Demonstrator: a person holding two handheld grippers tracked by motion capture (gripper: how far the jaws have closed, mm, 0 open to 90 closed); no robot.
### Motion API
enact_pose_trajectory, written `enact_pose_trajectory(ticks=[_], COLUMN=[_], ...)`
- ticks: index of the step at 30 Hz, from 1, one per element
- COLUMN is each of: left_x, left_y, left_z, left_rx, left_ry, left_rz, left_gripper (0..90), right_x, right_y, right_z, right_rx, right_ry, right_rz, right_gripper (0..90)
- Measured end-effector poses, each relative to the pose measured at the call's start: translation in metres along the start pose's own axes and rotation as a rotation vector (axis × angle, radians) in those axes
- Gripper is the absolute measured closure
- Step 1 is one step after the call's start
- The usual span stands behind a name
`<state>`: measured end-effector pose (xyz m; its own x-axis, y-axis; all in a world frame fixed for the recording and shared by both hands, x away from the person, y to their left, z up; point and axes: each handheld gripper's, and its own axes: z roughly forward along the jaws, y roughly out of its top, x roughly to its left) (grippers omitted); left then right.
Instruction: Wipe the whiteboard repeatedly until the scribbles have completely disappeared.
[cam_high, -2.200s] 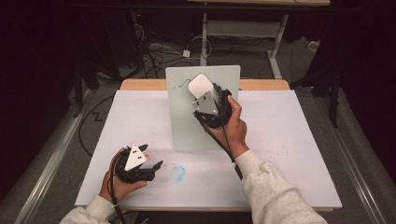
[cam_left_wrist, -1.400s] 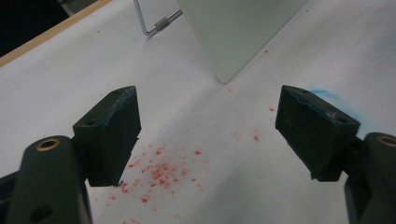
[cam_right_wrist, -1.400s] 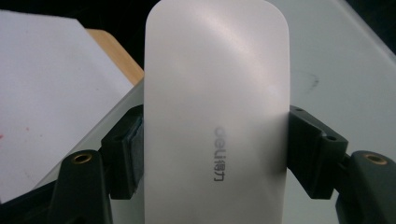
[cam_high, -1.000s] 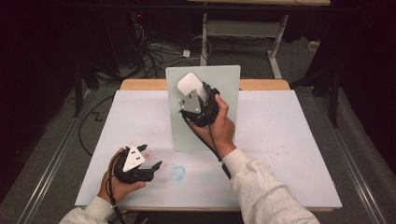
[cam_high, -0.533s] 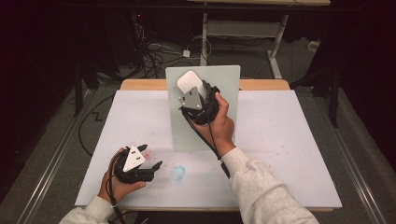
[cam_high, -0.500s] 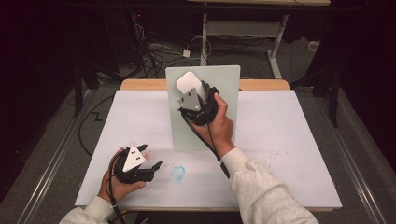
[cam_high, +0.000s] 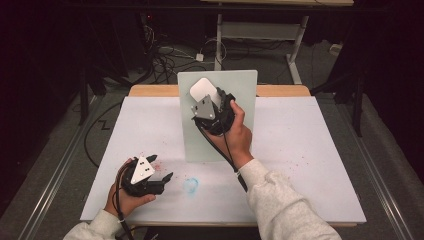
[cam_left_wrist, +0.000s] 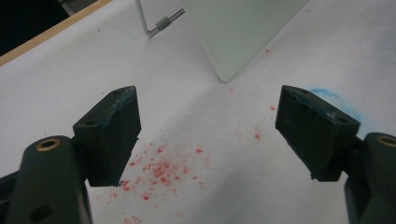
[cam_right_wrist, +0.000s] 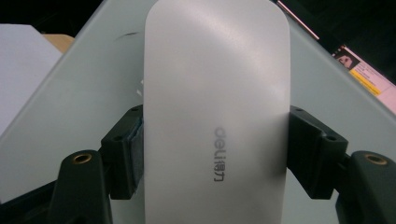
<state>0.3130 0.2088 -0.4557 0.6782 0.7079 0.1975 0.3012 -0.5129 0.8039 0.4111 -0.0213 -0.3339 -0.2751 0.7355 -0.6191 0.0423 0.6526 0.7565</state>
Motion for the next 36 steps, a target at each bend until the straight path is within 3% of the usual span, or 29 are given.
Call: enact_pose_trajectory(ticks=[4, 8, 10, 16, 19, 21, 24, 27, 31, 33, 36], left_x=[-0.001, -0.001, -0.001, -0.001, -0.001, -0.001, 0.0, 0.0, -0.001, -0.001, -0.001], left_y=[0.001, 0.0, 0.0, 0.0, 0.001, 0.0, 0.0, 0.0, 0.0, 0.0, 0.0], left_z=[0.0, 0.001, 0.001, 0.001, 0.001, 0.0, 0.001, 0.001, 0.001, 0.001, 0.001], left_rx=[0.001, 0.001, 0.003, 0.001, 0.003, 0.001, 0.001, 0.003, 0.001, 0.001, 0.003], left_ry=[-0.003, -0.003, -0.004, -0.003, -0.004, -0.002, -0.002, -0.003, -0.004, -0.003, -0.005], left_rz=[0.005, 0.004, 0.002, 0.002, 0.005, 0.004, 0.002, 0.001, 0.003, 0.003, 0.003], left_gripper=[21.5, 21.5, 21.5, 21.5, 21.5, 21.5, 21.5, 21.5, 21.5, 21.5, 21.5], right_x=[0.006, 0.015, 0.023, 0.042, 0.038, 0.03, 0.014, 0.016, 0.032, 0.043, 0.047], right_y=[0.004, 0.009, 0.01, 0.003, 0.004, 0.007, 0.009, 0.01, 0.008, 0.007, 0.009], right_z=[0.001, 0.002, 0.002, 0.0, 0.0, 0.001, 0.002, 0.002, 0.001, 0.0, 0.001], right_rx=[-0.01, -0.009, -0.007, -0.005, -0.003, -0.006, -0.007, -0.007, -0.009, 0.004, 0.009], right_ry=[-0.003, 0.028, 0.038, 0.057, 0.071, 0.036, 0.029, 0.016, 0.094, 0.085, 0.077], right_rz=[-0.007, -0.024, -0.067, -0.111, -0.099, -0.083, -0.013, -0.006, -0.057, -0.105, -0.129], right_gripper=[30.9, 30.9, 30.9, 30.9, 30.9, 30.9, 30.9, 30.9, 30.9, 30.9, 30.9])
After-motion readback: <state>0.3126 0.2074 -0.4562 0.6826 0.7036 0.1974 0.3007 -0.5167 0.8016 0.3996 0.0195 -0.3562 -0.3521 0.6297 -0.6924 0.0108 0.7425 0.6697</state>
